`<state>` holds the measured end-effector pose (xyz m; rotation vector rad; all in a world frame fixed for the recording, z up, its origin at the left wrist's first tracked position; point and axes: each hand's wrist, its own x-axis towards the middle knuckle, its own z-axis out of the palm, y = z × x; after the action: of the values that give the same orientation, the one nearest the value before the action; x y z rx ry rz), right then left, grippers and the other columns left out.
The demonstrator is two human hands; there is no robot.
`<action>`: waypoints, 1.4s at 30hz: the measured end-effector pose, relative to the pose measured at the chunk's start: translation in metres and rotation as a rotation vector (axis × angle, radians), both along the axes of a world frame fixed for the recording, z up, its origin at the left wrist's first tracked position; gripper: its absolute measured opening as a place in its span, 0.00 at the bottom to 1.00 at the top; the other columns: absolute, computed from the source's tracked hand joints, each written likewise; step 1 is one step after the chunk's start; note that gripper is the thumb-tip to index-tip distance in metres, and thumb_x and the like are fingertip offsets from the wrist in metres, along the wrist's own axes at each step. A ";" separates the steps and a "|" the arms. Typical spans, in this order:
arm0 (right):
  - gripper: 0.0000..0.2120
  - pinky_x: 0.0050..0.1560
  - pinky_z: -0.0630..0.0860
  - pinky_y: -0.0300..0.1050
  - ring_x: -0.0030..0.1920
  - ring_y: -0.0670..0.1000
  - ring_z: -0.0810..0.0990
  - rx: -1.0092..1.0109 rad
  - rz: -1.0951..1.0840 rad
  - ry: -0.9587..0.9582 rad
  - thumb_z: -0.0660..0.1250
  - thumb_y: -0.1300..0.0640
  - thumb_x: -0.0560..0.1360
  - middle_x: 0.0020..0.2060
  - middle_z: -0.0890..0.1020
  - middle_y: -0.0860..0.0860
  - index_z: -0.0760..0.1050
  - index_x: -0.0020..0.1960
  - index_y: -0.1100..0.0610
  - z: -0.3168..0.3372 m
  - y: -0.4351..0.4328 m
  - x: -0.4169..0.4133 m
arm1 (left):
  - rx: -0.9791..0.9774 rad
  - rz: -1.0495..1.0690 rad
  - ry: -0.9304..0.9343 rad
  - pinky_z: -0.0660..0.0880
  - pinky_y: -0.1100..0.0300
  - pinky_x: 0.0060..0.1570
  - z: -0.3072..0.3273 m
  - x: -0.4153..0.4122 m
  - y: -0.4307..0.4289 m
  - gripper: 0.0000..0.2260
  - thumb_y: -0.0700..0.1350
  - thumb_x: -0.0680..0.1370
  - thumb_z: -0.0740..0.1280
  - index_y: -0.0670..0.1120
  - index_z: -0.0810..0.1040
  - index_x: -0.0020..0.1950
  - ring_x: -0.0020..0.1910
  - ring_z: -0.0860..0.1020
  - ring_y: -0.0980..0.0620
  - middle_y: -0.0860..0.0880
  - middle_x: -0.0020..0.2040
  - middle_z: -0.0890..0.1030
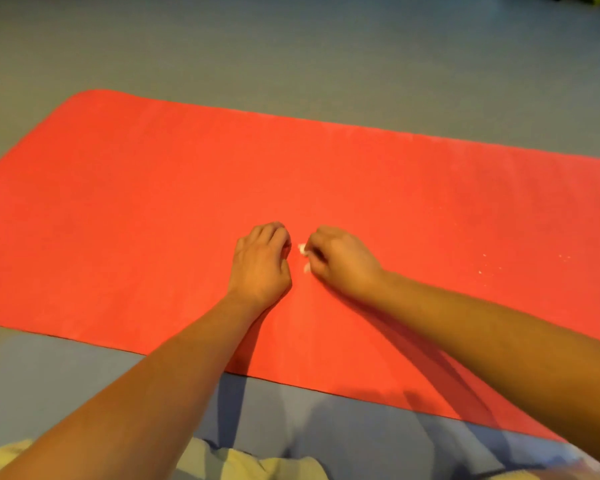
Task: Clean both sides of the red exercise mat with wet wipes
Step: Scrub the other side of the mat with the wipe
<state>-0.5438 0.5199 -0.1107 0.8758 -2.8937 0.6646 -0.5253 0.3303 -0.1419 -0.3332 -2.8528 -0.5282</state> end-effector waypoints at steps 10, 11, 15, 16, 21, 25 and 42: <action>0.06 0.44 0.75 0.51 0.46 0.57 0.79 0.036 -0.083 0.004 0.64 0.56 0.75 0.43 0.80 0.53 0.79 0.46 0.56 0.005 0.003 -0.044 | -0.075 0.055 -0.001 0.70 0.48 0.53 0.003 -0.014 0.007 0.22 0.49 0.70 0.60 0.51 0.78 0.64 0.60 0.72 0.45 0.50 0.62 0.75; 0.07 0.43 0.74 0.51 0.45 0.56 0.78 0.041 0.010 0.027 0.62 0.55 0.76 0.43 0.79 0.52 0.78 0.46 0.56 0.003 0.006 -0.030 | -0.061 0.066 0.014 0.70 0.48 0.52 0.003 -0.019 0.008 0.21 0.49 0.70 0.61 0.51 0.78 0.62 0.58 0.72 0.45 0.50 0.59 0.74; 0.07 0.43 0.72 0.51 0.46 0.54 0.76 0.079 0.157 0.093 0.62 0.54 0.78 0.44 0.77 0.50 0.77 0.47 0.54 -0.001 0.018 -0.024 | -0.049 0.077 0.043 0.68 0.48 0.55 -0.001 -0.045 0.016 0.15 0.49 0.71 0.63 0.50 0.77 0.56 0.56 0.72 0.46 0.50 0.56 0.73; 0.06 0.43 0.73 0.51 0.46 0.55 0.77 0.086 0.112 0.106 0.64 0.54 0.77 0.44 0.77 0.51 0.78 0.47 0.54 -0.002 0.017 -0.039 | -0.053 0.075 0.039 0.68 0.48 0.57 -0.001 -0.051 0.019 0.15 0.49 0.71 0.62 0.50 0.77 0.56 0.57 0.72 0.46 0.50 0.58 0.74; 0.06 0.44 0.76 0.53 0.49 0.61 0.80 0.104 -0.265 0.057 0.67 0.58 0.74 0.47 0.81 0.55 0.82 0.48 0.56 -0.001 0.022 -0.143 | -0.063 0.044 0.032 0.69 0.46 0.62 -0.002 -0.060 0.023 0.20 0.49 0.72 0.61 0.49 0.77 0.62 0.64 0.72 0.46 0.50 0.66 0.75; 0.06 0.44 0.75 0.52 0.48 0.61 0.80 0.098 -0.317 0.041 0.66 0.56 0.75 0.47 0.82 0.56 0.81 0.47 0.56 0.001 0.017 -0.145 | -0.059 0.019 -0.007 0.68 0.45 0.66 -0.001 -0.065 0.024 0.23 0.49 0.74 0.60 0.50 0.75 0.69 0.70 0.70 0.48 0.51 0.72 0.73; 0.08 0.46 0.77 0.52 0.51 0.63 0.81 0.190 -0.356 0.104 0.71 0.55 0.73 0.49 0.84 0.59 0.84 0.49 0.57 -0.001 0.036 -0.302 | -0.072 -0.011 0.021 0.67 0.47 0.68 -0.007 -0.144 0.059 0.21 0.51 0.76 0.61 0.51 0.76 0.67 0.70 0.69 0.48 0.51 0.72 0.74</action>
<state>-0.8457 0.5561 -0.1119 0.3726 -2.9378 0.3075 -0.6690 0.3888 -0.1491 -0.3654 -2.8564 -0.4231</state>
